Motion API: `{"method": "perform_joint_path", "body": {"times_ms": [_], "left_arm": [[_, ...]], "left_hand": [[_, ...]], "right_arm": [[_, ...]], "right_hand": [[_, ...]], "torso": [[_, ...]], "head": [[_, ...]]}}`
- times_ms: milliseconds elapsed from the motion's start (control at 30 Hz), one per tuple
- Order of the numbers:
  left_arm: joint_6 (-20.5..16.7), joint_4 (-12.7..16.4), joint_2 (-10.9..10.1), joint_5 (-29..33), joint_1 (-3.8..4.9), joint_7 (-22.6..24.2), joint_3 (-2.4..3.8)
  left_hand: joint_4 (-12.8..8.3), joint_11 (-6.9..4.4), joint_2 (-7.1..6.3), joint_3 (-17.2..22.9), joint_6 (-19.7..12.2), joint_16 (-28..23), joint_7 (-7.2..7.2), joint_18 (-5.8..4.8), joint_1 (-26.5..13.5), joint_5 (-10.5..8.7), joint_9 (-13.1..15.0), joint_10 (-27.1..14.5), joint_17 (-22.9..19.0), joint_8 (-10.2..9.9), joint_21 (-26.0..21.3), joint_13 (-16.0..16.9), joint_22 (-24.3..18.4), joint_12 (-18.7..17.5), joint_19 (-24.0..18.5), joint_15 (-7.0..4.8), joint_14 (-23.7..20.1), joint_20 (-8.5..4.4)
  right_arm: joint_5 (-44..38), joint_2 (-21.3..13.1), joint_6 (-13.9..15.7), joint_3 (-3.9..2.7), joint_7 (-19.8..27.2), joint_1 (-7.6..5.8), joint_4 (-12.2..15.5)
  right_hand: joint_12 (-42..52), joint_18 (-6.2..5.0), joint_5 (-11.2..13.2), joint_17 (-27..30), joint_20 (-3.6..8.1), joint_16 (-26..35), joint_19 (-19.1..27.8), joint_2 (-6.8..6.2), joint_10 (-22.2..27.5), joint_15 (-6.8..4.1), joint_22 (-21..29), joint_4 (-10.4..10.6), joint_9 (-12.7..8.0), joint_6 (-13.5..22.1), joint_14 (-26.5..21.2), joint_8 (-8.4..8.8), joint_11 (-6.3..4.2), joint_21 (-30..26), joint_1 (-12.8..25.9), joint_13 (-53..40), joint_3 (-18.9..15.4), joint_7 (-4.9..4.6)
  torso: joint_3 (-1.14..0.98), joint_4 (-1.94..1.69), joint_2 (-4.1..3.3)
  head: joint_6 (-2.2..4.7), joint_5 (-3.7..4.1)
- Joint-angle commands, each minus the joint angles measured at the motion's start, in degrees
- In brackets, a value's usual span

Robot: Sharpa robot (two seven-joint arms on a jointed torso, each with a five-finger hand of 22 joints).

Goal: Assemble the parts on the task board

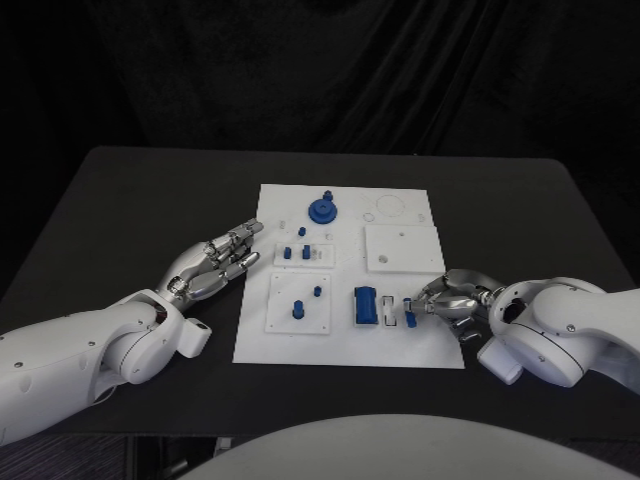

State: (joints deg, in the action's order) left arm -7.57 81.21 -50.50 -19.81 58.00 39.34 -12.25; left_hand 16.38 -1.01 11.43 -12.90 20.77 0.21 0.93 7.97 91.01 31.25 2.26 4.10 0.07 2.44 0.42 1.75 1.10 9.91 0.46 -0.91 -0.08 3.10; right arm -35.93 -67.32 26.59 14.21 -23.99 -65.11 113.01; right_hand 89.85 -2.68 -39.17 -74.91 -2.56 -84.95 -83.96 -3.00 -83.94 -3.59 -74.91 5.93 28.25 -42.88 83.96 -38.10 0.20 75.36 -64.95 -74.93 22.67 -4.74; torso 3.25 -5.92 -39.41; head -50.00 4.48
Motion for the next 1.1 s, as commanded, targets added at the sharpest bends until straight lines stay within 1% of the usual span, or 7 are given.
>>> {"method": "perform_joint_path", "body": {"times_ms": [33,200,667,733,800,867,1100], "left_arm": [[0.7,0.18,0.05,-0.06,-0.1,9.48,0.03],[0.86,0.14,0.19,-0.06,-0.1,9.46,0.03],[1.36,0.0,0.31,-0.06,-0.1,9.27,0.03],[1.46,-0.02,0.35,-0.06,-0.1,9.23,0.03],[1.55,-0.05,0.39,-0.06,-0.1,9.19,0.03],[1.7,-0.08,0.44,-0.06,-0.1,9.12,0.03],[2.01,-0.18,0.49,-0.06,-0.11,8.96,0.03]], "left_hand": [[0.14,0.51,-0.01,0.33,-0.25,-0.21,-0.09,0.01,0.49,0.27,-0.04,-0.05,-0.07,-0.29,-0.09,-0.07,0.08,-0.14,-0.16,0.42,0.08,0.44],[0.15,0.54,-0.01,0.35,-0.25,-0.21,-0.1,0.03,0.5,0.26,-0.04,-0.04,-0.07,-0.29,-0.08,-0.07,0.11,-0.12,-0.15,0.49,0.08,0.55],[0.16,0.59,0.09,0.45,-0.31,-0.21,-0.09,0.16,0.58,0.21,-0.04,-0.1,-0.07,-0.29,-0.06,-0.09,0.19,-0.22,-0.12,0.77,0.08,0.99],[0.17,0.62,0.13,0.48,-0.38,-0.21,-0.06,0.21,0.59,0.18,-0.04,-0.14,-0.07,-0.29,-0.06,-0.1,0.18,-0.26,-0.12,0.89,0.08,1.15],[0.17,0.62,0.13,0.48,-0.38,-0.21,-0.06,0.21,0.59,0.18,-0.04,-0.14,-0.07,-0.29,-0.06,-0.1,0.18,-0.26,-0.12,0.89,0.08,1.15],[0.18,0.65,0.25,0.59,-0.05,-0.21,0.16,0.34,0.62,0.12,0.0,-0.19,-0.07,-0.24,-0.05,-0.1,0.21,-0.3,-0.1,1.15,0.08,1.53],[0.18,0.73,0.29,0.63,0.09,-0.21,0.4,0.44,0.63,0.09,0.02,-0.25,-0.07,-0.21,-0.03,-0.11,0.26,-0.37,-0.08,1.38,0.08,1.84]], "right_arm": [[8.57,0.53,0.92,0.0,2.46,-0.14,-0.49],[8.46,1.38,0.95,0.0,2.92,-0.16,-1.05],[1.74,2.95,0.73,0.01,3.46,0.0,-2.07],[0.74,3.16,0.13,0.01,3.11,0.03,-2.14],[0.15,3.3,-0.39,0.01,2.73,0.07,-2.18],[-0.57,3.43,-1.06,0.01,2.1,0.12,-2.22],[-2.01,3.6,-3.13,0.01,0.27,0.23,-2.32]], "right_hand": [[0.15,-0.95,0.26,-1.62,0.02,0.09,-0.13,0.06,-6.06,-0.11,-10.23,-0.05,0.02,0.04,3.62,-0.01,-0.03,-0.23,0.55,-15.07,-0.3,0.24],[0.15,-1.01,3.37,-1.43,0.04,0.16,0.04,0.8,-6.06,-0.13,-10.12,-0.2,0.5,0.44,3.61,0.04,-0.05,-0.56,0.84,-15.07,-1.33,0.26],[0.15,-1.13,7.86,-0.8,-0.13,0.41,0.31,1.24,-6.06,0.1,-9.91,-0.03,0.52,1.51,3.51,1.18,0.28,-1.25,1.31,-15.07,-2.8,-0.14],[0.15,-1.17,9.33,-0.68,-0.22,0.46,0.37,1.3,-6.06,0.2,-9.86,0.0,0.48,1.66,3.49,1.45,0.38,-1.44,1.35,-15.07,-3.18,-0.24],[0.15,-1.27,13.72,-0.29,-0.37,0.63,0.57,1.26,-6.06,0.41,-9.69,0.56,0.41,2.15,3.4,1.92,0.63,-1.97,1.96,-15.07,-4.16,-0.51],[0.15,-1.31,15.8,-0.1,-0.54,0.71,0.63,1.27,-6.06,0.56,-9.62,0.98,0.41,2.54,3.36,2.22,0.82,-2.18,2.31,-15.07,-4.96,-0.72],[0.15,-1.46,19.48,0.62,-0.89,1.03,0.87,1.04,-6.06,0.93,-9.37,2.66,0.49,3.57,3.22,2.75,1.25,-2.95,3.95,-15.07,-7.64,-1.19]], "torso": [[0.06,-0.1,0.0],[0.09,-0.12,0.0],[0.1,0.01,-0.12],[0.1,0.05,-0.12],[0.06,0.12,-0.13],[0.05,0.12,-0.09],[0.03,0.12,-0.04]], "head": [[0.0,-0.01],[0.0,0.0],[0.0,-0.22],[0.0,-0.26],[0.0,-0.4],[0.0,-0.49],[0.0,-0.56]]}}
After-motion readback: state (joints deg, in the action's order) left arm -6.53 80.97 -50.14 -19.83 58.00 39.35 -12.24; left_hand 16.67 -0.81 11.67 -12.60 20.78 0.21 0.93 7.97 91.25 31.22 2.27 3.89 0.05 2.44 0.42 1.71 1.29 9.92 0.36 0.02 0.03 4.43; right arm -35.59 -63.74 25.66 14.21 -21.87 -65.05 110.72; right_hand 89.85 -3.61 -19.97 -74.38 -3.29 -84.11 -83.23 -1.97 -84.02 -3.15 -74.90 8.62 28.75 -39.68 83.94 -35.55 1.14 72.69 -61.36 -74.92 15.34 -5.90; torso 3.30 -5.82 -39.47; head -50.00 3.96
